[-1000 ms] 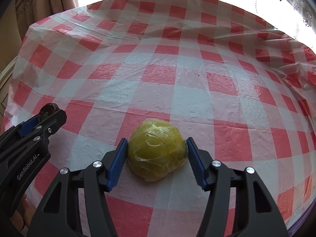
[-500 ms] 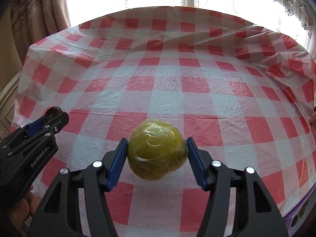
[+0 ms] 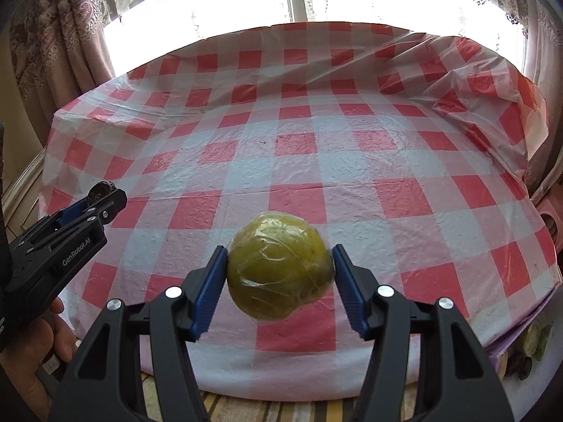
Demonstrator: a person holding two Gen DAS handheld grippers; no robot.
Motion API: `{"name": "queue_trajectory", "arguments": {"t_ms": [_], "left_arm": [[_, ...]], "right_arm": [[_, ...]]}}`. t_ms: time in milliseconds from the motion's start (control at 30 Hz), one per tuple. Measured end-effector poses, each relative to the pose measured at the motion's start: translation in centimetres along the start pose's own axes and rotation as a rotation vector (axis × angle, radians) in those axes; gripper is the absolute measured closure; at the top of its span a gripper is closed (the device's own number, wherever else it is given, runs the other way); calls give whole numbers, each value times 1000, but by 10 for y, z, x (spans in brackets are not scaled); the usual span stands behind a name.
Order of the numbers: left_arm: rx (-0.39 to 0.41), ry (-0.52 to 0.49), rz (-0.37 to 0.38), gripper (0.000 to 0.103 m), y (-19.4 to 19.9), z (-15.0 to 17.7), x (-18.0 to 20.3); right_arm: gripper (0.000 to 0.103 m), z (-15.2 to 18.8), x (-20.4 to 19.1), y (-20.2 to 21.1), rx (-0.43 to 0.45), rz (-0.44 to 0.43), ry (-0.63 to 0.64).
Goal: Organize fruits
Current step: 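Lift the beet and wrapped yellow fruit and carry both over the white box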
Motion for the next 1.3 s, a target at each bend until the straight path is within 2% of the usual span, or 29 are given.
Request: {"name": "queue_trajectory", "arguments": {"t_ms": [267,633,1300], "left_arm": [[-5,-54,50,68,10,0,37],[-12,-178,132,68,25,10,109],[-55,-432,337,68,53,54,254]], "right_arm": [[43,13,51,30,24,37,-55],[43,36,130,66,43,130,-138],[43,96,257,105,10,333,-272]]}}
Point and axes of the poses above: each gripper's, at about its wrist camera, not at the fingertips, and y roughly against the way its jaws point, x to its right, z to its underside, the point moved 3 cm from there along -y, roughly the way its jaws point, and after that the axes turned 3 degrees about z, right-handed, at the moved point
